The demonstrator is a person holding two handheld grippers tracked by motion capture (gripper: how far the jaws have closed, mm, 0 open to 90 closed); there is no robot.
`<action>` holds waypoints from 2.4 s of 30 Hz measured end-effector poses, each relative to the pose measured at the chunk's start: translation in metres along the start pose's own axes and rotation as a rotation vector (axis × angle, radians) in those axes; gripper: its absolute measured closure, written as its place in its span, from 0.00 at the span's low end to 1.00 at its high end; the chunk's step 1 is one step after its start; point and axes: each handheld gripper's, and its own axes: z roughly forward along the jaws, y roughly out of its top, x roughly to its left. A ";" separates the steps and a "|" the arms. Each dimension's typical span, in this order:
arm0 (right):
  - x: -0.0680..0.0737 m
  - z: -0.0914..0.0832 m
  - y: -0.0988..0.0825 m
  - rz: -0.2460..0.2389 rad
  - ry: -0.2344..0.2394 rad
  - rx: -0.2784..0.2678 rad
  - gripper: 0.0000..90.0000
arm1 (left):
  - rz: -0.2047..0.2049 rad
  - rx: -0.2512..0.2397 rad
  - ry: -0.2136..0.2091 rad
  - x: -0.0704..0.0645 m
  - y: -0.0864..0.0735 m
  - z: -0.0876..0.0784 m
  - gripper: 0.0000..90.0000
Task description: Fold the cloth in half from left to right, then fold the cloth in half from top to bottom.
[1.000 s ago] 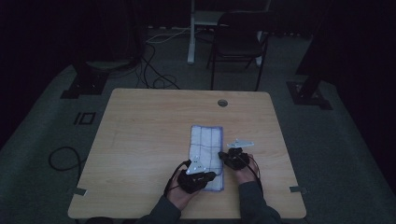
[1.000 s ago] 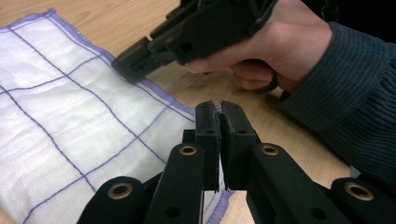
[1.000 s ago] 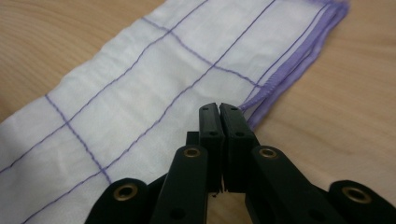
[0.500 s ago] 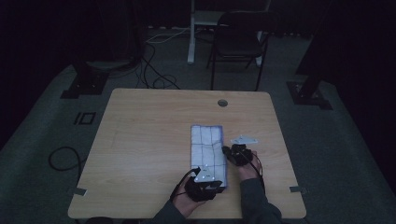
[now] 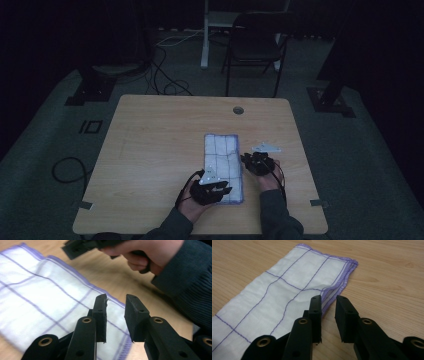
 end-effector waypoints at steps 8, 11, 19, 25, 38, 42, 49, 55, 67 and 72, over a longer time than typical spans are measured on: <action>0.002 -0.001 0.002 0.001 0.003 -0.011 0.74 | -0.019 -0.016 0.043 0.017 0.002 -0.007 0.77; 0.001 -0.002 0.002 0.000 0.004 -0.011 0.72 | -0.026 -0.014 0.052 0.021 0.002 -0.009 0.76; 0.000 -0.003 0.002 0.006 0.011 -0.016 0.67 | -0.051 -0.015 0.087 0.034 -0.001 -0.011 0.75; 0.001 -0.005 0.006 0.008 0.007 -0.027 0.65 | -0.068 -0.023 0.128 0.050 0.000 -0.018 0.74; 0.005 -0.001 0.013 -0.005 0.024 -0.018 0.62 | -0.083 -0.027 0.206 0.082 0.009 -0.026 0.68; 0.003 0.001 0.018 -0.007 0.016 -0.019 0.62 | -0.094 -0.027 0.218 0.091 0.011 -0.026 0.68; 0.000 0.006 0.023 0.025 0.013 -0.034 0.62 | -0.127 -0.033 0.220 0.103 0.013 -0.019 0.68; 0.004 0.014 0.028 0.017 0.009 -0.039 0.63 | -0.125 -0.039 0.212 0.109 0.018 -0.011 0.69; -0.002 0.023 0.029 0.041 -0.018 -0.057 0.63 | -0.123 -0.017 0.233 0.121 0.021 0.005 0.69; -0.003 0.027 0.030 0.046 -0.024 -0.056 0.63 | -0.132 -0.014 0.243 0.126 0.022 0.009 0.69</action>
